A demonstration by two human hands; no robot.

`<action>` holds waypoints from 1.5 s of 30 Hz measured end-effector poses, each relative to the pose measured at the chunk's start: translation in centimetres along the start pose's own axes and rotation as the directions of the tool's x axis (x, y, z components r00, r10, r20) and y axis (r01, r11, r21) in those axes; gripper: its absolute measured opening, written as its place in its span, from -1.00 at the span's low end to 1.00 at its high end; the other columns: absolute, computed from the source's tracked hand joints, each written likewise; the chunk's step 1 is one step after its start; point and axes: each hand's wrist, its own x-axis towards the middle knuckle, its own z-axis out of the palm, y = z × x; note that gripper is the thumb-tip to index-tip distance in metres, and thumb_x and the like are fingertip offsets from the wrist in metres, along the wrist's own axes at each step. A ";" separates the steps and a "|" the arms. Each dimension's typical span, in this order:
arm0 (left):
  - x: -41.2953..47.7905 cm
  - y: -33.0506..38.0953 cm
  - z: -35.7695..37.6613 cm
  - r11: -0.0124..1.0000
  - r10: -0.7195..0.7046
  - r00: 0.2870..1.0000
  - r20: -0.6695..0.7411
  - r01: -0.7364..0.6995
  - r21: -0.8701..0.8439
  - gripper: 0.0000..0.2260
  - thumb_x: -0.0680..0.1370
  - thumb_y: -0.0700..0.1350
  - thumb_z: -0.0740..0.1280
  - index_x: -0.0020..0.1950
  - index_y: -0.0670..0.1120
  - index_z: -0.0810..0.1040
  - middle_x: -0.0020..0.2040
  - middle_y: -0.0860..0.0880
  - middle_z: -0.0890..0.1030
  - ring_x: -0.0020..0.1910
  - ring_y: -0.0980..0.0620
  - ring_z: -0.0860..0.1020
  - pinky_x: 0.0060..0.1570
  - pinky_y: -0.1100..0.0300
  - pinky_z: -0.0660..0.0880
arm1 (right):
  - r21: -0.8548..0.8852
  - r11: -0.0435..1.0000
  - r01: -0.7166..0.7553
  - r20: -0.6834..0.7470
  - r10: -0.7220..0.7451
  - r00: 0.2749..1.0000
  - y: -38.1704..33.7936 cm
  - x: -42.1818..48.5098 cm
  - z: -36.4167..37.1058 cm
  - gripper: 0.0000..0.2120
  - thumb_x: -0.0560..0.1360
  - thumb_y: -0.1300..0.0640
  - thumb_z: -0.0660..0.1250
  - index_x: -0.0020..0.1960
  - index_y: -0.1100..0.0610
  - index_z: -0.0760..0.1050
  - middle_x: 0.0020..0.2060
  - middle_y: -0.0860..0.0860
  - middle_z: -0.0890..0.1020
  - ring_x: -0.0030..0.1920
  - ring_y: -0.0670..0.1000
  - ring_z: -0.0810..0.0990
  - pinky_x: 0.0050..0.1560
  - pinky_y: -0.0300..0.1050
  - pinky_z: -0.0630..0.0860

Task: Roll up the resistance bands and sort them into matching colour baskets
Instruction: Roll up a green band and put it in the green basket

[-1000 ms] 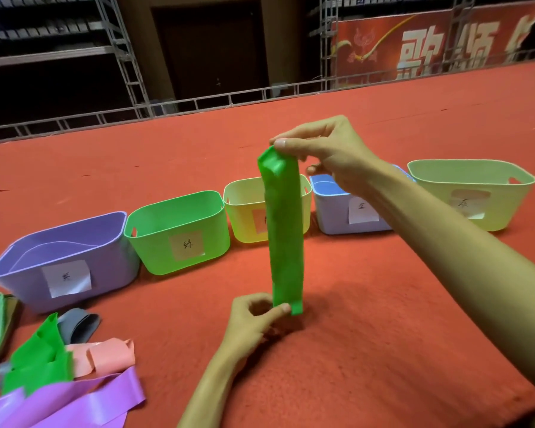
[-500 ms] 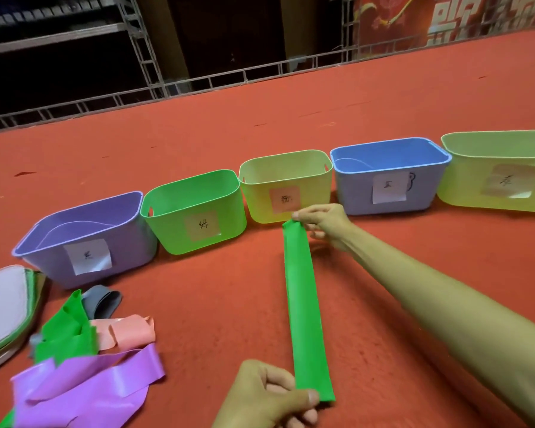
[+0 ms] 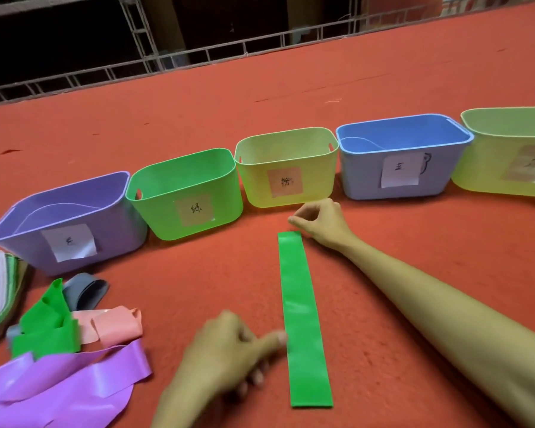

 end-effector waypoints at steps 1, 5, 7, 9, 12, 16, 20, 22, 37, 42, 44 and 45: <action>2.0 0.1 -0.6 0.998 0.022 0.994 -0.106 -0.016 0.060 -0.53 0.52 0.32 0.41 -0.28 -0.07 0.72 -0.40 0.03 0.69 -0.46 0.06 0.63 -0.30 0.19 0.60 | -0.017 1.000 -0.008 -0.036 0.007 0.999 0.3 0.0 0.0 -0.82 0.45 -0.13 0.51 -0.18 -0.03 0.74 -0.31 -0.18 0.72 -0.23 -0.16 0.67 -0.13 -0.13 0.61; 11.3 1.7 -0.8 0.985 0.164 0.840 -0.517 -0.165 0.045 -0.77 0.55 0.20 0.39 -0.10 0.09 0.72 -0.19 0.13 0.72 -0.10 0.03 0.69 -0.05 0.08 0.60 | -0.089 0.996 0.010 -0.058 -0.015 0.998 1.6 -0.3 0.3 -0.67 0.39 -0.26 0.36 -0.16 -0.04 0.74 -0.21 -0.16 0.73 -0.05 -0.01 0.66 0.04 0.04 0.60; 14.9 3.1 -0.2 0.969 0.233 0.782 -0.578 -0.238 0.070 -0.82 0.61 0.12 0.34 0.07 0.10 0.70 0.00 0.10 0.72 0.06 -0.01 0.65 0.03 0.06 0.55 | -0.126 0.990 0.059 -0.016 -0.062 0.998 1.9 -0.4 0.4 -0.65 0.36 -0.30 0.33 -0.17 -0.08 0.73 -0.16 -0.16 0.72 0.01 0.01 0.62 0.11 0.07 0.56; 17.4 3.8 0.3 0.951 0.305 0.768 -0.563 -0.280 0.133 -0.79 0.64 0.11 0.30 0.17 0.12 0.67 0.10 0.07 0.65 0.16 -0.02 0.58 0.10 0.02 0.51 | -0.167 0.981 0.100 0.015 -0.099 0.995 2.1 -0.4 0.4 -0.70 0.35 -0.28 0.34 -0.18 -0.11 0.71 -0.13 -0.18 0.70 0.04 -0.02 0.59 0.16 0.09 0.52; 19.8 3.6 0.5 0.943 0.332 0.765 -0.552 -0.278 0.181 -0.80 0.61 0.16 0.34 0.16 0.18 0.67 0.03 0.10 0.54 0.15 0.03 0.51 0.04 0.06 0.47 | -0.188 0.968 0.164 0.041 -0.159 0.986 2.1 -0.4 0.6 -0.86 0.38 -0.14 0.47 -0.17 -0.09 0.71 -0.13 -0.18 0.68 0.04 -0.03 0.55 0.14 0.11 0.51; 20.8 3.4 0.1 0.929 0.366 0.728 -0.580 -0.326 0.177 -0.89 0.54 0.16 0.45 0.00 0.20 0.71 -0.05 0.15 0.55 0.02 0.06 0.58 -0.07 0.08 0.50 | -0.182 0.966 0.182 0.058 -0.175 0.983 1.9 -0.2 0.6 -0.95 0.42 -0.01 0.53 -0.19 -0.07 0.70 -0.13 -0.15 0.69 0.00 -0.04 0.55 0.10 0.08 0.54; 21.0 3.6 0.0 0.911 0.394 0.703 -0.592 -0.384 0.150 -0.95 0.52 0.07 0.49 -0.10 0.14 0.72 -0.09 0.13 0.59 -0.14 0.15 0.54 -0.17 0.14 0.42 | -0.110 0.986 0.129 0.046 -0.125 0.991 1.8 -0.1 0.7 -0.82 0.42 -0.15 0.42 -0.14 -0.09 0.71 -0.13 -0.18 0.69 0.01 -0.06 0.60 0.10 0.10 0.58; 20.9 3.6 -0.1 0.904 0.405 0.702 -0.585 -0.404 0.141 -0.96 0.52 0.05 0.50 -0.11 0.13 0.72 -0.11 0.12 0.61 -0.20 0.21 0.50 -0.19 0.16 0.37 | -0.123 0.984 0.126 0.064 -0.119 0.991 1.6 -0.1 0.7 -0.81 0.41 -0.18 0.42 -0.14 -0.11 0.72 -0.13 -0.18 0.70 0.02 -0.07 0.60 0.11 0.08 0.56; 21.0 2.8 -0.5 0.874 0.388 0.748 -0.539 -0.485 -0.044 -0.97 0.48 -0.06 0.55 -0.15 0.06 0.78 -0.24 0.19 0.67 -0.20 0.29 0.63 -0.12 0.27 0.52 | -0.050 0.994 0.098 0.150 -0.089 0.985 0.7 -0.6 0.4 -0.94 0.42 0.15 0.54 -0.21 0.02 0.70 -0.21 -0.13 0.72 -0.17 -0.20 0.67 -0.05 -0.29 0.57; 21.1 2.7 -0.5 0.875 0.385 0.745 -0.546 -0.482 -0.041 -0.96 0.46 -0.07 0.56 -0.18 0.07 0.77 -0.25 0.21 0.67 -0.22 0.34 0.61 -0.20 0.44 0.43 | -0.121 0.983 0.139 0.109 -0.126 0.986 0.8 -0.9 0.6 -0.95 0.46 0.05 0.51 -0.18 -0.04 0.70 -0.17 -0.15 0.68 -0.06 -0.09 0.61 -0.01 -0.16 0.50; 21.0 2.7 -0.5 0.871 0.390 0.745 -0.541 -0.489 -0.046 -0.97 0.46 -0.08 0.56 -0.17 0.05 0.77 -0.24 0.19 0.68 -0.21 0.35 0.60 -0.24 0.52 0.38 | -0.168 0.971 0.171 0.122 -0.152 0.981 1.0 -1.0 0.6 -0.97 0.43 0.00 0.50 -0.18 -0.08 0.68 -0.16 -0.17 0.66 -0.01 -0.03 0.59 0.07 -0.02 0.53; 21.0 2.6 -0.5 0.868 0.390 0.744 -0.542 -0.494 -0.055 -0.97 0.46 -0.08 0.56 -0.17 0.05 0.77 -0.23 0.17 0.69 -0.21 0.36 0.60 -0.25 0.54 0.37 | -0.174 0.968 0.181 0.123 -0.161 0.979 1.0 -1.1 0.6 -0.96 0.42 -0.02 0.49 -0.19 -0.09 0.67 -0.16 -0.17 0.66 -0.01 -0.03 0.58 0.08 0.01 0.54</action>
